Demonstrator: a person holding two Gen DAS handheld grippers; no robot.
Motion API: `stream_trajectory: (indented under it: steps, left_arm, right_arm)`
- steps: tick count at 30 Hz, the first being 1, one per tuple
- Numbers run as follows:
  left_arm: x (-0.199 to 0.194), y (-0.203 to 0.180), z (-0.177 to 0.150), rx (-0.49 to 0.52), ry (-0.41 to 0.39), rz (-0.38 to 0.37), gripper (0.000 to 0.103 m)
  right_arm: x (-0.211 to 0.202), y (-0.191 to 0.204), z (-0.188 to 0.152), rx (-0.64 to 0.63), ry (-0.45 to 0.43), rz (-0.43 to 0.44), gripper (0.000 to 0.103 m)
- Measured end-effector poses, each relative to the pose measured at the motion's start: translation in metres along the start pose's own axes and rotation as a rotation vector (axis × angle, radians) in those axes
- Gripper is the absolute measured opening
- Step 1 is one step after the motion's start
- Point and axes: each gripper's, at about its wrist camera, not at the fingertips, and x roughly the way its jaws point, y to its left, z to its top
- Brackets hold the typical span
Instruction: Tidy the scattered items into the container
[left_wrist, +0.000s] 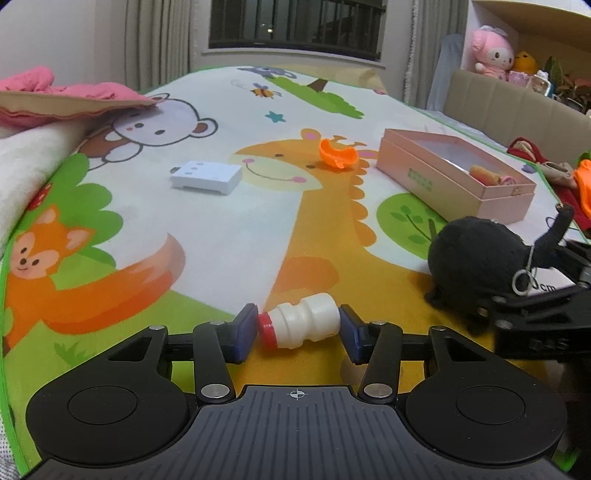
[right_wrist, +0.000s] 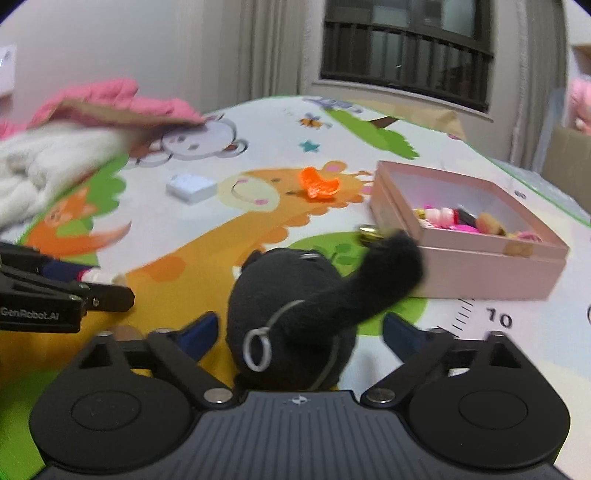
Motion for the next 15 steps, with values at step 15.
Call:
stream_trajectory:
  steps: [15]
  left_arm:
    - [-0.002, -0.056, 0.002, 0.097, 0.014, -0.198, 0.052]
  right_arm:
    - [-0.058, -0.043, -0.015, 0.022, 0.065, -0.075, 0.064]
